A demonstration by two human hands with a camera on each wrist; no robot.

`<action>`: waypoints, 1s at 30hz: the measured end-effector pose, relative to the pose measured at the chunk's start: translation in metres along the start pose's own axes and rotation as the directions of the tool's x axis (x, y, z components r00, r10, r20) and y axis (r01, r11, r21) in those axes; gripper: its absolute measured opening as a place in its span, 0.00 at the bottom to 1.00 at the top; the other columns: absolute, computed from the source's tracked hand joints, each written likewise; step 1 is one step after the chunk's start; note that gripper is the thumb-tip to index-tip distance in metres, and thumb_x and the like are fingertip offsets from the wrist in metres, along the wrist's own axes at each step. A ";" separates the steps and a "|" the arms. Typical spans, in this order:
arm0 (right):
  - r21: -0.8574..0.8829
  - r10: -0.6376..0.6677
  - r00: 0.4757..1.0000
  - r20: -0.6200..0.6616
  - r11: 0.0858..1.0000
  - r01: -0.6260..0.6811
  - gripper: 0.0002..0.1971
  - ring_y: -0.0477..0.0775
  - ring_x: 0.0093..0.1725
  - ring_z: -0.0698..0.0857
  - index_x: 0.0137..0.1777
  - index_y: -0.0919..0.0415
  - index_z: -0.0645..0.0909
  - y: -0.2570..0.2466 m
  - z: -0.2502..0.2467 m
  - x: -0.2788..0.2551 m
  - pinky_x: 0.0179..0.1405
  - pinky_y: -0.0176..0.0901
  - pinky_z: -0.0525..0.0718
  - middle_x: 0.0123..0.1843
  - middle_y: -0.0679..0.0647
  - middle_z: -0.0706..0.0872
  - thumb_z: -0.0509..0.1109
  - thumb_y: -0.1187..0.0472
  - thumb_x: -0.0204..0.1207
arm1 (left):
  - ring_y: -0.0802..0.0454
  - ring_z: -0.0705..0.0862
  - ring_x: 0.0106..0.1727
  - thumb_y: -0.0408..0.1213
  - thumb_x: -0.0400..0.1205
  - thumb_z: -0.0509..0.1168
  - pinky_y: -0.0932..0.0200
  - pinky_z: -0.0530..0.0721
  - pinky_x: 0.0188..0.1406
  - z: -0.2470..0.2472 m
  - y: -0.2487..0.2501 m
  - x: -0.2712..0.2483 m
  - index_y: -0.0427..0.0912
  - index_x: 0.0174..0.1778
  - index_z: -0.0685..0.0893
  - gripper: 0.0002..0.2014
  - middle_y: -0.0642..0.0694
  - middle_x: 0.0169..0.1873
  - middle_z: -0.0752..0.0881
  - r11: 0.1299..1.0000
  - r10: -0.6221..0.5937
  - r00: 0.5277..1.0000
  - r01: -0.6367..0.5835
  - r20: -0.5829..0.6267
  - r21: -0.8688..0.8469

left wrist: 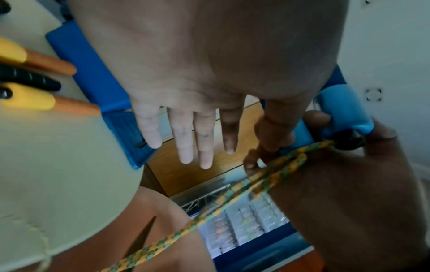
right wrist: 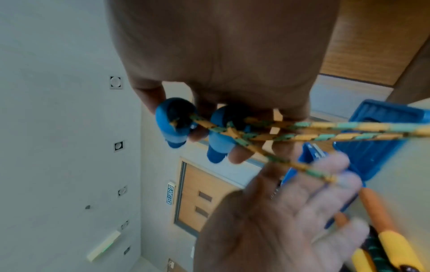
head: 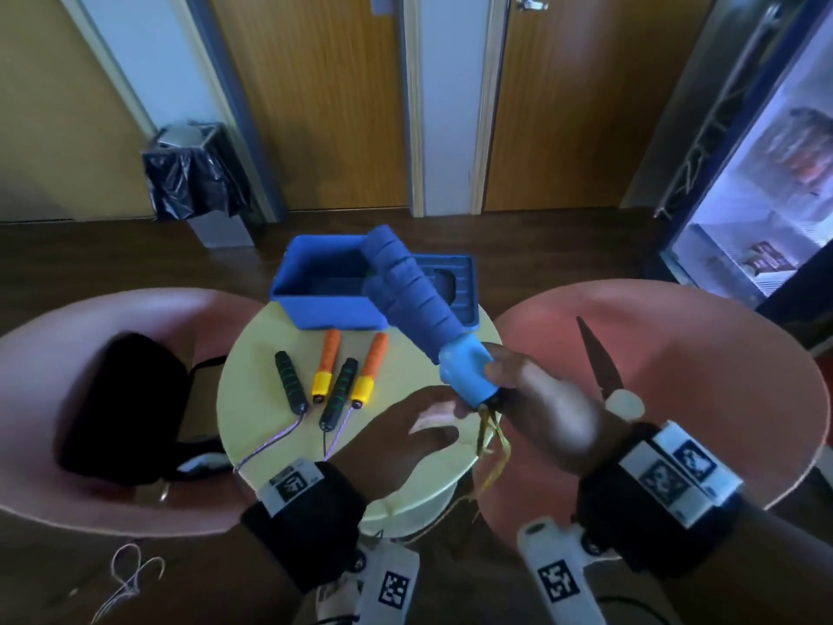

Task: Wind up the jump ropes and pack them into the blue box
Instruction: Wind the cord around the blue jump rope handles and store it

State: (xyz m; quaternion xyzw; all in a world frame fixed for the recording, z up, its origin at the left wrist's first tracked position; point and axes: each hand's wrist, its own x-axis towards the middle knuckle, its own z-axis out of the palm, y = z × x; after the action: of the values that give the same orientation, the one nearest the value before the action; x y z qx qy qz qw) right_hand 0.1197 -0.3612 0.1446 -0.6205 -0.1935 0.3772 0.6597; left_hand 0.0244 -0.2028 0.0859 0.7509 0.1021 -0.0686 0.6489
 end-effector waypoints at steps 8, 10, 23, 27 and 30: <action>-0.048 -0.197 0.975 -0.102 0.980 0.193 0.14 0.54 0.35 0.81 0.46 0.62 0.82 -0.020 0.003 -0.005 0.33 0.45 0.77 0.36 0.57 0.80 0.64 0.53 0.69 | 0.34 0.86 0.61 0.51 0.85 0.60 0.26 0.72 0.72 0.032 0.045 0.004 0.42 0.70 0.81 0.23 0.31 0.63 0.86 0.920 0.050 0.988 -0.102 -0.145 -0.379; -0.224 -0.295 0.951 -0.090 0.937 0.269 0.17 0.46 0.35 0.79 0.43 0.70 0.81 -0.019 0.002 -0.001 0.36 0.39 0.77 0.37 0.56 0.79 0.63 0.54 0.70 | 0.43 0.88 0.58 0.60 0.80 0.60 0.36 0.75 0.68 0.033 0.059 0.006 0.54 0.61 0.88 0.22 0.37 0.59 0.89 0.906 -0.023 0.970 -0.081 -0.240 -0.416; -0.882 -0.376 0.924 0.071 0.410 0.234 0.22 0.54 0.40 0.77 0.44 0.48 0.75 0.004 0.011 -0.011 0.45 0.41 0.68 0.49 0.48 0.70 0.55 0.33 0.64 | 0.40 0.82 0.49 0.40 0.71 0.74 0.41 0.74 0.52 0.020 0.086 0.008 0.60 0.28 0.92 0.09 0.46 0.35 0.87 0.850 -0.143 0.951 -0.025 -0.276 -0.527; -0.898 -0.405 0.905 0.131 0.339 0.281 0.29 0.53 0.38 0.78 0.51 0.54 0.81 0.000 0.009 -0.014 0.45 0.39 0.72 0.49 0.50 0.73 0.58 0.31 0.65 | 0.47 0.89 0.40 0.32 0.81 0.69 0.52 0.85 0.46 0.020 0.090 0.004 0.47 0.40 0.92 0.08 0.43 0.36 0.90 0.879 -0.125 0.952 -0.024 -0.279 -0.476; -0.890 -0.425 0.880 0.213 0.287 0.355 0.23 0.50 0.36 0.75 0.41 0.50 0.72 -0.006 0.009 -0.018 0.41 0.36 0.68 0.47 0.49 0.72 0.60 0.30 0.67 | 0.45 0.89 0.45 0.34 0.79 0.71 0.50 0.85 0.48 0.019 0.088 0.002 0.45 0.45 0.90 0.03 0.41 0.41 0.91 0.897 -0.114 0.931 -0.054 -0.347 -0.439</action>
State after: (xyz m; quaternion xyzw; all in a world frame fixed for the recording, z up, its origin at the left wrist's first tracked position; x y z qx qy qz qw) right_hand 0.1035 -0.3682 0.1558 -0.8222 -0.4903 0.0163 0.2886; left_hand 0.0484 -0.2333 0.1668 0.5822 0.2452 0.0866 0.7704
